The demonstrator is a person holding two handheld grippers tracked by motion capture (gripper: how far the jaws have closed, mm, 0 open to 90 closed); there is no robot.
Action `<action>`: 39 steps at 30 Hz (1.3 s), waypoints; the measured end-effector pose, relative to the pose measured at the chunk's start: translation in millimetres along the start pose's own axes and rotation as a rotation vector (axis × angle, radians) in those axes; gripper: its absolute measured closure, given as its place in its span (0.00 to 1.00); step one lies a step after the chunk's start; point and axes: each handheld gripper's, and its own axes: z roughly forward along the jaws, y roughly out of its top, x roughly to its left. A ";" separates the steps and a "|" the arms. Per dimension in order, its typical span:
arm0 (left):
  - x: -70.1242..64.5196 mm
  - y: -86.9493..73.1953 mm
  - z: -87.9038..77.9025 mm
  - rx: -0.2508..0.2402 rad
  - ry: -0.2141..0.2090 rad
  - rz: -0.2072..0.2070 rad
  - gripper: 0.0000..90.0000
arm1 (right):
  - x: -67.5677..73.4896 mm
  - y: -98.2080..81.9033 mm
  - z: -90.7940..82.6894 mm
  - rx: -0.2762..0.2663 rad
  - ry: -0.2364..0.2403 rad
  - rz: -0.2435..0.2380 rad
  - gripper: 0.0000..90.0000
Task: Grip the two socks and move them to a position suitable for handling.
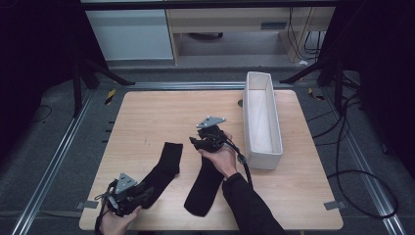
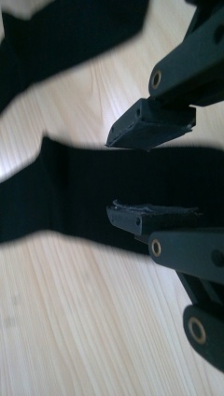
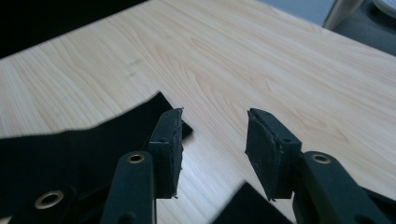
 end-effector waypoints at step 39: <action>-58.0 20.3 30.7 0.053 -0.114 0.181 0.67 | -18.1 -64.3 2.6 0.086 -0.095 0.037 0.65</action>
